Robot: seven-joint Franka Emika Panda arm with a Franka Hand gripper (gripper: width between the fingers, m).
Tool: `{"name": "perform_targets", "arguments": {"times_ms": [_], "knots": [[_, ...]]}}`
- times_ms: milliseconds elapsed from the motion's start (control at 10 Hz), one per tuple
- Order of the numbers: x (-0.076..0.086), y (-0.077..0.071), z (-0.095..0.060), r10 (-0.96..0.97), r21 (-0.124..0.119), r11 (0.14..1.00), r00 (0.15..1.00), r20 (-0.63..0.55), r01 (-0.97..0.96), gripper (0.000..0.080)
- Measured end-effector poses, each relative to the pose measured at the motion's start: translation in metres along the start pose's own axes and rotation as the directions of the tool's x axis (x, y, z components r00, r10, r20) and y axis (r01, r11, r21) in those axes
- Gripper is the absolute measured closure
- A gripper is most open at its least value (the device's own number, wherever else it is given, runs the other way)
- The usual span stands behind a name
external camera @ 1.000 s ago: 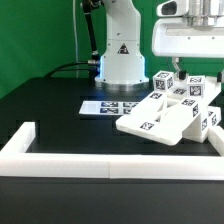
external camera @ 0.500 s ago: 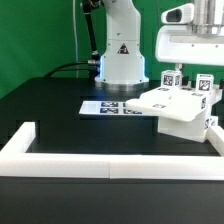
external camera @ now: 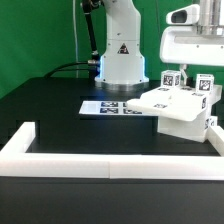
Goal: Assemble chair
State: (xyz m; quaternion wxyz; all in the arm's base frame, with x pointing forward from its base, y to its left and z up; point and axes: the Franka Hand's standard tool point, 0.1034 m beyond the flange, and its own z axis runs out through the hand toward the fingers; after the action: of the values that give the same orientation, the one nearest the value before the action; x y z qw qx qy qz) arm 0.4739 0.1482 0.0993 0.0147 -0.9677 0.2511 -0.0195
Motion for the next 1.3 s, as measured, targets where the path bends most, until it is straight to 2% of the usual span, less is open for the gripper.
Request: {"name": "perform_targets", "arguments": {"times_ms": [300, 600, 900, 1200, 1300], "knots": [[0.008, -0.005, -0.012, -0.001, 0.012, 1.000, 1.000, 0.004, 0.001, 0.0150], [0.028, -0.010, -0.025, -0.025, 0.027, 0.999, 1.000, -0.010, 0.025, 0.0150], [0.038, -0.001, -0.019, -0.110, 0.018, 0.994, 0.994, -0.024, 0.111, 0.0150], [0.039, 0.004, -0.014, -0.134, 0.012, 0.991, 0.991, -0.031, 0.134, 0.0150], [0.039, 0.005, -0.013, -0.136, 0.011, 0.991, 0.990, -0.031, 0.136, 0.0173]]}}
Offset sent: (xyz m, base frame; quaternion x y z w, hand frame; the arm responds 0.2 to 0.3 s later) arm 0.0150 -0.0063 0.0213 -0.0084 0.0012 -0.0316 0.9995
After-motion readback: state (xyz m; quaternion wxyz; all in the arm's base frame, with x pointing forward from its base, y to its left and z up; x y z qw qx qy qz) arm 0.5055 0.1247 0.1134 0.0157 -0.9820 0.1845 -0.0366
